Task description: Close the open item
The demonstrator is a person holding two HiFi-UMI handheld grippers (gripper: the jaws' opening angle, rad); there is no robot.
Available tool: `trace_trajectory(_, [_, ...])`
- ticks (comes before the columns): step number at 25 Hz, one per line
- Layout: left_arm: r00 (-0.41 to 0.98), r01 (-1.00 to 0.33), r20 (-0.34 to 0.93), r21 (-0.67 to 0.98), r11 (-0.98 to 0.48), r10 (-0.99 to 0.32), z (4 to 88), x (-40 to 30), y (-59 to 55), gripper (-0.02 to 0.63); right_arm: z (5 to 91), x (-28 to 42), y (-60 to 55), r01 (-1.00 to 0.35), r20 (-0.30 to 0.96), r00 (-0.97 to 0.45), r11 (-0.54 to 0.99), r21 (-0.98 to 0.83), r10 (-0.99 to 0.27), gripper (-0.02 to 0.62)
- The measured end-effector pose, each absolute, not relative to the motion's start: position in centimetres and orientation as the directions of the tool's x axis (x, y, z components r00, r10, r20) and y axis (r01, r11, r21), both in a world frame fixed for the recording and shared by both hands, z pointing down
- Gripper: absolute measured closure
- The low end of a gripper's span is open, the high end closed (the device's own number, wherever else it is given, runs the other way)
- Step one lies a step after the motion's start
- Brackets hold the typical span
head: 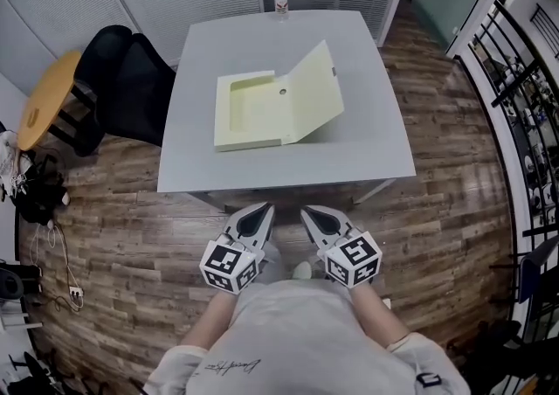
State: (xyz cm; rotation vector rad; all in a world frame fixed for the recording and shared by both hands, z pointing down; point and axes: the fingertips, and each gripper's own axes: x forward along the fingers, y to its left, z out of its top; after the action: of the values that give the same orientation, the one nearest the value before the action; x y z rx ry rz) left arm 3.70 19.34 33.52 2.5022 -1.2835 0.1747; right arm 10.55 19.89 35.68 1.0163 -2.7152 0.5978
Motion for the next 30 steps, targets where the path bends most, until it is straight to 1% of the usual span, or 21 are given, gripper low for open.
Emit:
trace_trajectory(9, [0.620,-0.783,0.238,0.242,-0.573,-0.748,33.7,1.8,13.2,0.597,35.5,8.4,14.2,-0.684,0.312,-0.728,0.669,-0.291,-0.610,0.583])
trace_trajectory(21, [0.690,-0.723,0.204,0.240,-0.648,-0.694,32.9,-1.4,3.3,0.597,34.3,4.9,5.0,-0.743,0.303,-0.669,0.619,-0.256,-0.678,0.582])
trace_trajectory(30, [0.710,-0.702,0.185,0.253,-0.666,-0.679,32.8,-4.6,-0.1,0.597,34.5,1.8,1.6,-0.764,0.310,-0.645,0.596,-0.248,-0.698,0.582])
